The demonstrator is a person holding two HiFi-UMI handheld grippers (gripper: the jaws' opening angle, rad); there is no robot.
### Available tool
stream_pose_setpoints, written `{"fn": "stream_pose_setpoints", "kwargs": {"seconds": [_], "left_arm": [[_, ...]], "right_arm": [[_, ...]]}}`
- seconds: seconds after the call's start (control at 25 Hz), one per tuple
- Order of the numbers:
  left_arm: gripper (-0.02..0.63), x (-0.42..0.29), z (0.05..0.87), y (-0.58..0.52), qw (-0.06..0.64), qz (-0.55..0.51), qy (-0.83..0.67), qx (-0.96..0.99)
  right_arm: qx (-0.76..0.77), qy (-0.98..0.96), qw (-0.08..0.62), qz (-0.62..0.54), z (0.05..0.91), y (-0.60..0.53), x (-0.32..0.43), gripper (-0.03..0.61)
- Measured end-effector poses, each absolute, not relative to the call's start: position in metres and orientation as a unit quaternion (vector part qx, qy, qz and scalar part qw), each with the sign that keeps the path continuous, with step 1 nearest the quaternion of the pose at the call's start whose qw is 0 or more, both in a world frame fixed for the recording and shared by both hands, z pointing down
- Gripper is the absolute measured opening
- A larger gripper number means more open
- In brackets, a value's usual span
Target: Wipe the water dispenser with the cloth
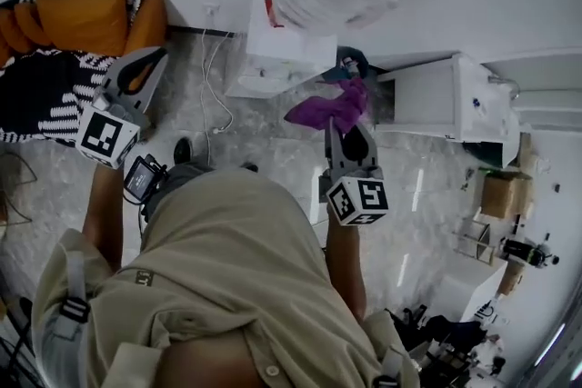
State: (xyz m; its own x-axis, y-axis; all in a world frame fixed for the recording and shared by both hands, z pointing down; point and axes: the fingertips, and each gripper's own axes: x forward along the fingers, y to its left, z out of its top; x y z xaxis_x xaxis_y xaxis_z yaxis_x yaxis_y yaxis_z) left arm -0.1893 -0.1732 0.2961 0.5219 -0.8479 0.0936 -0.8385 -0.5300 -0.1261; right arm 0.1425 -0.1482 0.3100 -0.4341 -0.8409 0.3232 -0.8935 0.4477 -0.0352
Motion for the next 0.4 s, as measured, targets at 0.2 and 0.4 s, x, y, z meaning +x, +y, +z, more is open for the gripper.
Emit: {"fn": "stream_pose_setpoints", "kwargs": {"seconds": [0.2,0.4], "left_arm": [[0.021,-0.168,0.284,-0.173,0.038,-0.073,0.466,-0.881],[0.021,-0.147,0.278,-0.168,0.04,-0.072,0.453,-0.888]], "right_arm": [[0.531,-0.833,0.117,0.102,0.305,-0.141,0.157,0.109],[0.538,-0.829,0.112,0.103,0.3,-0.133,0.173,0.109]]}}
